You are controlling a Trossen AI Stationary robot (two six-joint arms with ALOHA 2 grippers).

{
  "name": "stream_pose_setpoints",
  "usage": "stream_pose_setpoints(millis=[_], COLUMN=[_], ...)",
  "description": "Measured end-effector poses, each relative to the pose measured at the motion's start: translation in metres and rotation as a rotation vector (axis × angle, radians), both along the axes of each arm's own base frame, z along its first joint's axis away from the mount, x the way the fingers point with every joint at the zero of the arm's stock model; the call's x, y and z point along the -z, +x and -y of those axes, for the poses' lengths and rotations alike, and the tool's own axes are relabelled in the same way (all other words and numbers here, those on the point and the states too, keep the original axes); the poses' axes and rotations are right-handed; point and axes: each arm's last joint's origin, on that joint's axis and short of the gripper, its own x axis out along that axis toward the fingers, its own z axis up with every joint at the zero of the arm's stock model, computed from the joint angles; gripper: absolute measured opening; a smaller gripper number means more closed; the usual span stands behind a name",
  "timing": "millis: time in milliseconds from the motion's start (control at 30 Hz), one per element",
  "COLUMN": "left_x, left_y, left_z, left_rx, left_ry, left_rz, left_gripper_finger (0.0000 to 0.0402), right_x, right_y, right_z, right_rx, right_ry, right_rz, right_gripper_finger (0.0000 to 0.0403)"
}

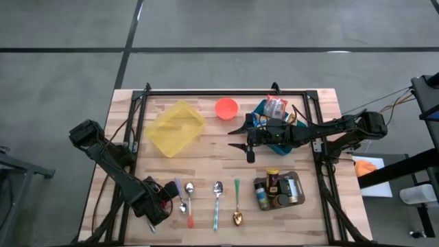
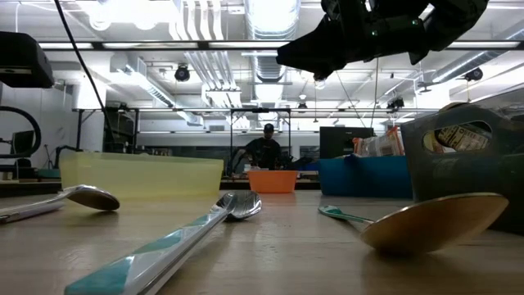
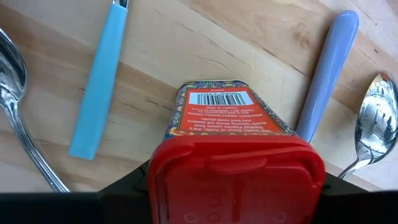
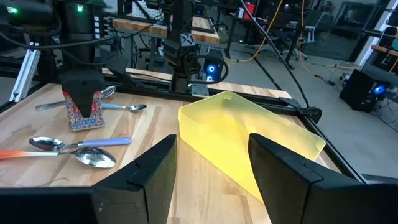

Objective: Pick & Place Food Item
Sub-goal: Put the red seasoning can into the black bin

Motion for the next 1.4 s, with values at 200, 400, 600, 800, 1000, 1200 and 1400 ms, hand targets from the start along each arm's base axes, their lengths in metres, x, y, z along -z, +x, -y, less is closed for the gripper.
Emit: stream_pose_setpoints(millis=[200, 400, 600, 800, 1000, 1200, 1400], left_x=[0.0, 0.0, 0.0, 0.0, 0.0, 0.0, 0.0], left_y=[0.0, 0.0, 0.0002, 0.0002, 0.0003, 0.0001, 0.0001], left_z=[-0.0001, -0.0003, -0.0007, -0.0006, -0.0005, -0.0004, -0.0004], left_rx=[0.0, -0.001, -0.002, -0.002, -0.002, -0.001, -0.001], left_ry=[0.001, 0.002, 0.011, 0.009, 0.008, 0.004, 0.004], left_rz=[0.0, -0.002, 0.007, 0.006, 0.006, 0.002, 0.001], left_gripper_finger=[0.0193, 0.0193, 0.0203, 0.0197, 0.0221, 0.0204, 0.0201], right_x=[0.0001, 0.0001, 0.0, 0.0001, 0.0001, 0.0001, 0.0001], right_y=[0.0, 0.0, 0.0, 0.0, 0.0, 0.0, 0.0], right_z=[0.0001, 0.0, 0.0, 0.0, 0.0, 0.0, 0.0001], right_rx=[0.0, 0.0, 0.0, 0.0, 0.0, 0.0, 0.0], right_ry=[0.0, 0.0, 0.0, 0.0, 0.0, 0.0, 0.0], right_rz=[0.0, 0.0, 0.0, 0.0, 0.0, 0.0, 0.0], right_gripper_finger=[0.0196, 0.0196, 0.0196, 0.0196, 0.0196, 0.0196, 0.0196])
